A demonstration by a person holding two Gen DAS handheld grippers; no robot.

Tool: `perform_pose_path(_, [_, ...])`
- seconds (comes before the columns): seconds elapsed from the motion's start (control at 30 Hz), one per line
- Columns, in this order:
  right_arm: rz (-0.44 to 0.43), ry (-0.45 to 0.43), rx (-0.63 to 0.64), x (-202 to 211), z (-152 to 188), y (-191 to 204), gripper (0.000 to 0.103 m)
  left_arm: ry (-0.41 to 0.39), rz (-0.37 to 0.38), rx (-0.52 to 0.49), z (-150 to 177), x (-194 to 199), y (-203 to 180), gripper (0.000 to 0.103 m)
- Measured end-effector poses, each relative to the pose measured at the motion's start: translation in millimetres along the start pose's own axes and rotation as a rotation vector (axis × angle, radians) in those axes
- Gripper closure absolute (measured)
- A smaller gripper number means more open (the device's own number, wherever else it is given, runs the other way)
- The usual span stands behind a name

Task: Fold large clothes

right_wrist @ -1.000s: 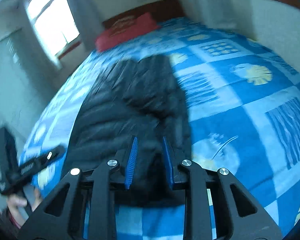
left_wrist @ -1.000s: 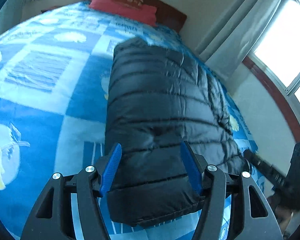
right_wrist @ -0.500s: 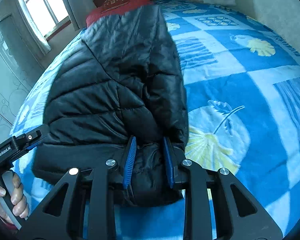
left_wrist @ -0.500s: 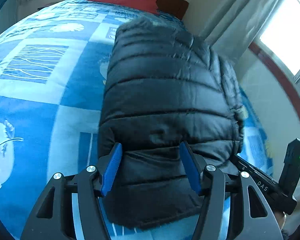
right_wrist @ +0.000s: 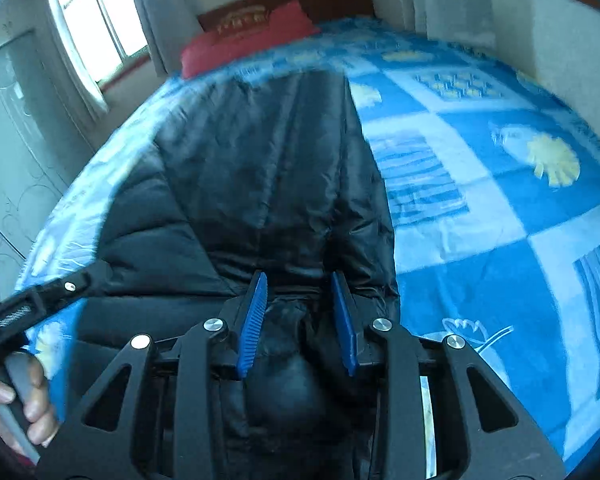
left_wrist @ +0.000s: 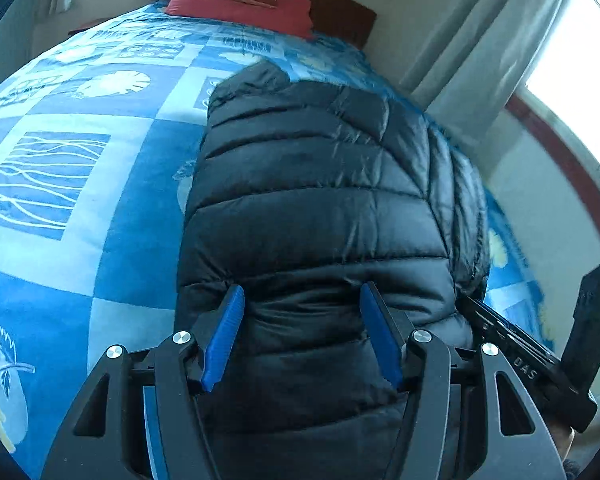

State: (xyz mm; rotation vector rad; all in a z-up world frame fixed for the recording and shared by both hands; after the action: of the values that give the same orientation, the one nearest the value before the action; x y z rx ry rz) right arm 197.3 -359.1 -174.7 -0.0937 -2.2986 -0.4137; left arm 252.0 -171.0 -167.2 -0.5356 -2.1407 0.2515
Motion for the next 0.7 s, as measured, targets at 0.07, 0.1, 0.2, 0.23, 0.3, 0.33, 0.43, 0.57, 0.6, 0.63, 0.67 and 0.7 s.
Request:
perform_pose_path(0.07, [-0.013,0.004,-0.018,-6.0,1.8,-1.9,0.073,0.009,-0.006,-0.004,2.2,-9.4,2.0,0.044])
perform_pose_path(0.1, [-0.011,0.011,-0.016,-6.1,0.8,-1.3,0.073,0.009,-0.005,-0.003,2.5,-10.4,3.7,0.044])
perform_pose_path(0.2, [-0.005,0.038,-0.012,9.5,-10.6,4.3,0.073,0.027,0.01,-0.011,-1.9,1.9,2.6,0.044])
perform_pose_path(0.23, [-0.013,0.02,-0.016,18.0,-18.2,5.4,0.073,0.03,0.025,0.007,-4.4,8.0,2.4,0.044])
perform_pose_path(0.3, [-0.028,-0.047,-0.014,39.3,-41.9,9.3,0.072,-0.008,0.089,0.049,-21.2,27.0,1.1,0.044])
perform_pose_path(0.33, [-0.033,-0.066,-0.009,42.7,-51.5,10.3,0.071,-0.04,0.085,0.038,-30.0,32.4,-0.5,0.044])
perform_pose_path(0.43, [-0.042,-0.098,0.028,33.3,-83.5,16.3,0.07,-0.103,0.052,-0.008,-60.3,28.7,-5.3,0.044])
perform_pose_path(0.57, [-0.029,-0.064,0.058,-6.2,-97.6,15.5,0.07,-0.088,0.026,0.001,-77.8,0.1,0.0,0.044])
perform_pose_path(0.6, [-0.016,-0.059,0.064,-15.1,-98.4,12.3,0.07,-0.068,0.017,0.011,-78.4,-9.7,3.0,0.044])
perform_pose_path(0.63, [-0.01,-0.048,0.06,-22.9,-100.3,8.1,0.07,-0.051,0.017,0.024,-78.2,-17.2,5.6,0.044])
perform_pose_path(0.67, [-0.007,-0.035,0.049,-28.5,-96.2,5.4,0.07,-0.033,0.016,0.048,-76.8,-27.2,9.7,0.044])
perform_pose_path(0.7, [-0.005,-0.012,0.031,-38.2,-92.9,0.6,0.07,-0.033,0.008,0.052,-75.3,-30.5,11.1,0.044])
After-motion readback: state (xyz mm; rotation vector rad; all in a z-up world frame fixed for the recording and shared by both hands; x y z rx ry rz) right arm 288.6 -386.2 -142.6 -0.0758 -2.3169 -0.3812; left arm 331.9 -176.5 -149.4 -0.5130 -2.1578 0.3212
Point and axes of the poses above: each gripper's, at about its wrist camera, not at the fingertips, and x roughly against the way its jaws point, y to its left, z to its underside, the point moved 6 cm from there along -x, roughly the way its jaws point, and after that the axes turned 1 degree about -y, right-handed, at the moved point
